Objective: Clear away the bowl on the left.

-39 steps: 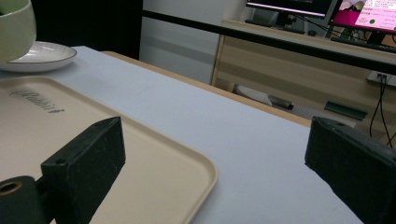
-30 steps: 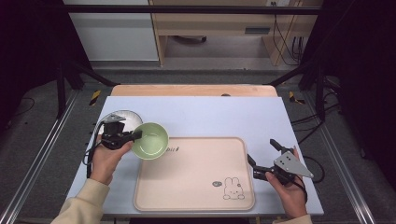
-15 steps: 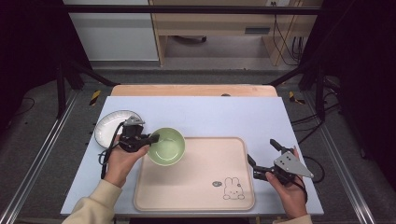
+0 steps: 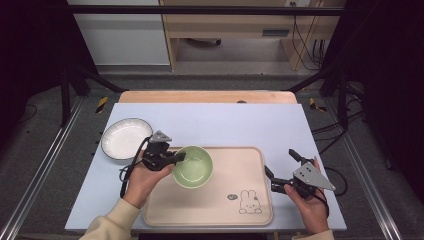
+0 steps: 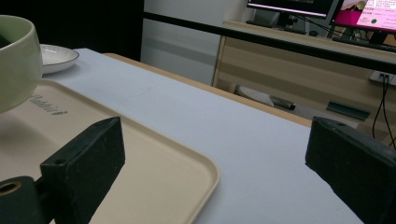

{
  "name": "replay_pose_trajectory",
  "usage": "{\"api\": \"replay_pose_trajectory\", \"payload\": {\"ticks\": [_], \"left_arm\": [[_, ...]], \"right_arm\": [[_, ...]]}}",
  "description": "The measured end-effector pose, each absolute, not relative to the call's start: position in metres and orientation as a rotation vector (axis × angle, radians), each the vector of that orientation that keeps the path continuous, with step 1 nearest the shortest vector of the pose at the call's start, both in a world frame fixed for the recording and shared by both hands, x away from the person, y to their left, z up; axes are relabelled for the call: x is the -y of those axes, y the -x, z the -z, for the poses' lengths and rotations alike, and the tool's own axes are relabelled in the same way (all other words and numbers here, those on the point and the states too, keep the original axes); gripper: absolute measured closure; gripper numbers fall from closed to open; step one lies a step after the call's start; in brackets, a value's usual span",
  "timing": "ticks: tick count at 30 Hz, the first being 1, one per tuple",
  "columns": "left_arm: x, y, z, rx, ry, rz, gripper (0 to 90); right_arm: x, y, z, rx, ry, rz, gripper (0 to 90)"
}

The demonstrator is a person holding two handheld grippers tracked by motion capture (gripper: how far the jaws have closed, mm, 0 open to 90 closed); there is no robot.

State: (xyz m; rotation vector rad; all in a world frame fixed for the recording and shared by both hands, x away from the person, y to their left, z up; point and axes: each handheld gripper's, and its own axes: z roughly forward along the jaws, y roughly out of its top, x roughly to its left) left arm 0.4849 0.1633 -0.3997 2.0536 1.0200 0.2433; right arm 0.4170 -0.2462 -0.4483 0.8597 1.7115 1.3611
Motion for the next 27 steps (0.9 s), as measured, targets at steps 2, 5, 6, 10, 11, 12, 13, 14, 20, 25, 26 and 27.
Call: {"api": "replay_pose_trajectory", "payload": {"ticks": [2,5,6,10,11,12,13,14,20,25,26,27], "left_arm": [[-0.158,-0.484,0.401,-1.012,-2.058,-0.229,82.7],[-0.152,-0.481,0.405,-1.002,-2.064,-0.214,82.6],[-0.150,-0.480,0.406,-1.005,-2.066,-0.211,82.7],[-0.141,-0.478,0.412,-0.989,-2.076,-0.173,82.6],[-0.139,-0.477,0.414,-0.985,-2.081,-0.169,82.6],[-0.137,-0.477,0.415,-0.984,-2.084,-0.166,82.6],[-0.135,-0.476,0.416,-0.986,-2.085,-0.157,82.6],[-0.134,-0.476,0.416,-0.984,-2.086,-0.151,82.6],[-0.129,-0.474,0.421,-0.985,-2.093,-0.131,82.6],[-0.128,-0.475,0.425,-0.989,-2.114,-0.106,82.6],[-0.128,-0.475,0.426,-0.991,-2.115,-0.105,82.6],[-0.128,-0.475,0.427,-0.993,-2.117,-0.104,82.5]], "right_arm": [[0.246,-0.417,0.448,-1.711,-0.859,-1.362,4.9],[0.246,-0.417,0.448,-1.712,-0.860,-1.362,5.0],[0.247,-0.417,0.448,-1.711,-0.860,-1.362,5.0],[0.246,-0.417,0.448,-1.714,-0.856,-1.366,5.0],[0.245,-0.416,0.448,-1.717,-0.853,-1.369,4.9],[0.245,-0.416,0.448,-1.717,-0.853,-1.369,4.9],[0.245,-0.416,0.448,-1.716,-0.852,-1.369,4.9],[0.246,-0.416,0.448,-1.713,-0.851,-1.370,4.8],[0.246,-0.416,0.448,-1.712,-0.852,-1.370,4.9],[0.246,-0.416,0.448,-1.714,-0.850,-1.369,5.0],[0.246,-0.416,0.448,-1.713,-0.850,-1.369,5.0],[0.246,-0.416,0.448,-1.713,-0.851,-1.369,5.0]]}}
